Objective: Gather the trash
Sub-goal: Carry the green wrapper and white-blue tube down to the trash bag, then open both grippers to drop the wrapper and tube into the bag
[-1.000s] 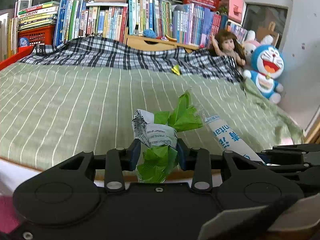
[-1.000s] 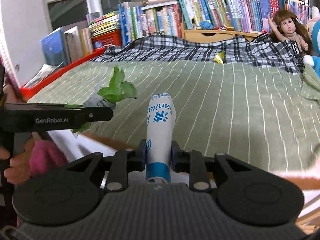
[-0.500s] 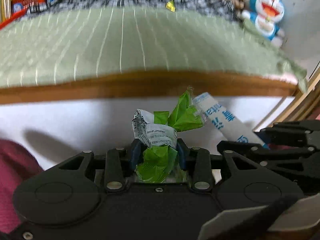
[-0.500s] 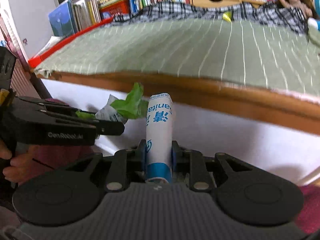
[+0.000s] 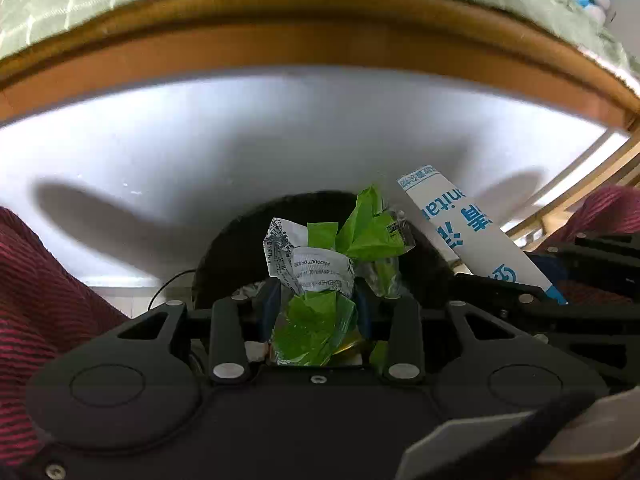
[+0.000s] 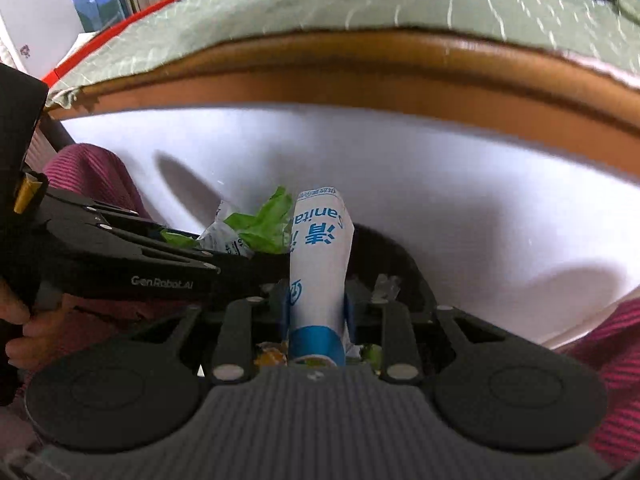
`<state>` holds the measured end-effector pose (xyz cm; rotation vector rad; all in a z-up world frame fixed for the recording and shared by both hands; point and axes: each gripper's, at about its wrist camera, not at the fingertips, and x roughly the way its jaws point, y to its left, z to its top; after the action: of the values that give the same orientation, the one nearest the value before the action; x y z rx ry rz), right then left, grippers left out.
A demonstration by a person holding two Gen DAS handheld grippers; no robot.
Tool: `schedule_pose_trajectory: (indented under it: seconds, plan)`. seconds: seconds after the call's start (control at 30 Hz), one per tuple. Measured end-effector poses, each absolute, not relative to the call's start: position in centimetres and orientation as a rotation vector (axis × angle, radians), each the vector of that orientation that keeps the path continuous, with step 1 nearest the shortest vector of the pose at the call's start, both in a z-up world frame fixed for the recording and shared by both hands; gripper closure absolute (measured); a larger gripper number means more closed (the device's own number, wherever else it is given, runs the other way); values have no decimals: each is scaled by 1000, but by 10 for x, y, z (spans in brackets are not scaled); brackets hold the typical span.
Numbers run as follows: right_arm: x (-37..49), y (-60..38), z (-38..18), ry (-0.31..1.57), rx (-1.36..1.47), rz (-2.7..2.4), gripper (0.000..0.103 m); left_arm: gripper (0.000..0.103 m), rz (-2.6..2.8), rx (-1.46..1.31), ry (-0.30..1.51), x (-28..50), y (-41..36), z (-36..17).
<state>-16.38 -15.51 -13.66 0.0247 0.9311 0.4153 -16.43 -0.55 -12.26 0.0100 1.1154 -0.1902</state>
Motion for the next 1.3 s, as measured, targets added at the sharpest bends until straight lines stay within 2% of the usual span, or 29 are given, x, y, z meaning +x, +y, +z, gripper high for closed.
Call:
schedule_pose_trajectory:
  seconds: [0.43, 0.8, 0.87, 1.07, 1.13, 1.3]
  plan:
    - [-146, -148, -163, 1000, 63, 389, 67, 67, -151, 45, 1223, -146, -17, -156]
    - [-139, -152, -168, 1008, 89, 371, 63, 65, -138, 47, 1219, -144, -16, -159]
    - [-140, -152, -168, 1002, 88, 371, 59, 61, -136, 44, 1217, -144, -16, -159]
    - [-142, -152, -166, 984, 82, 378, 38, 48, -140, 50, 1188, -147, -16, -149]
    - [-141, -152, -164, 977, 84, 378, 36, 44, -136, 56, 1169, -148, -16, -144]
    - [-144, -157, -155, 953, 94, 384, 31, 26, -145, 66, 1113, -149, -11, -127]
